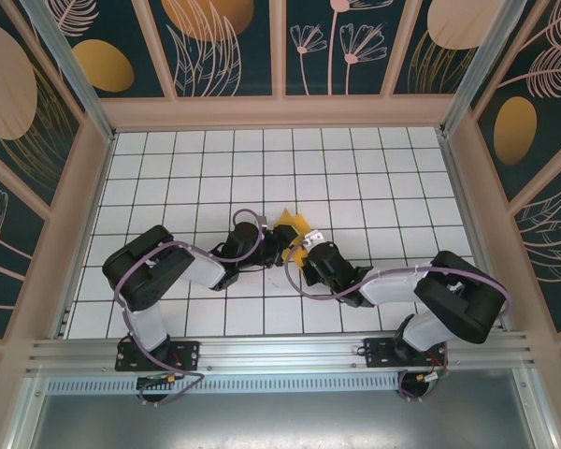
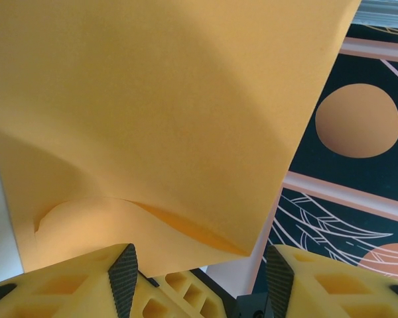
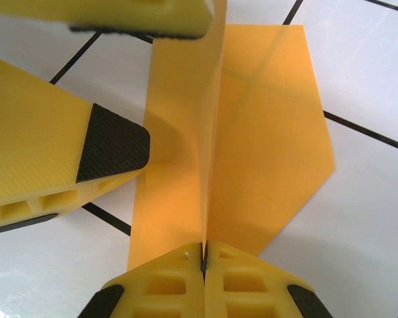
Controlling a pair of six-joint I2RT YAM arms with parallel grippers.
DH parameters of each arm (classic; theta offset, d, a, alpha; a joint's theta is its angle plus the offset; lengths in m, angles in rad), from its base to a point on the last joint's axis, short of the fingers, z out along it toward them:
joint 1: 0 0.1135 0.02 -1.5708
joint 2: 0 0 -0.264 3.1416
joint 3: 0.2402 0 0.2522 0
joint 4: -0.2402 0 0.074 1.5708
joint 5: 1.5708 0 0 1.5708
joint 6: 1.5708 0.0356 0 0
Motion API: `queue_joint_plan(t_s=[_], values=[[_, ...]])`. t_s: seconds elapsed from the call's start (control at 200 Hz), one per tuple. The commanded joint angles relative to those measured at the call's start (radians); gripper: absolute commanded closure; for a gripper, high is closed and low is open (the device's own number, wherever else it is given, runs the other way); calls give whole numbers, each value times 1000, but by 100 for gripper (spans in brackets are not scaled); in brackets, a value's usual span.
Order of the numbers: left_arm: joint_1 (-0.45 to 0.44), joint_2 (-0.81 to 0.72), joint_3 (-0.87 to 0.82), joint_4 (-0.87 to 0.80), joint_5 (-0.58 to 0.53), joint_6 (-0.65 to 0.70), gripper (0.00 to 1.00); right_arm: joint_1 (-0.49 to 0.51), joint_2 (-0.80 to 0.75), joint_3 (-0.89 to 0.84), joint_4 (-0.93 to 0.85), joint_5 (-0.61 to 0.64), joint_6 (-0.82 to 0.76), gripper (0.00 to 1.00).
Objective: Fold a paper plane with a square sheet of paper (pick it up from the middle)
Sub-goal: Fourth fold the wing at the center of the table.
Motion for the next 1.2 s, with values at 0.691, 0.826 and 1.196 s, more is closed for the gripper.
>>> queue_joint_plan(t_s=[0.691,0.826,1.196], values=[[-4,9,29,-15,-2,19,51,19,6,-34,103,2,-80,98],[-3,-10,38,-60,-13,52,55,19,2,-31,91,11,-59,97],[-3,-50,49,-145,-41,112,72,17,-2,-33,67,19,-15,94]])
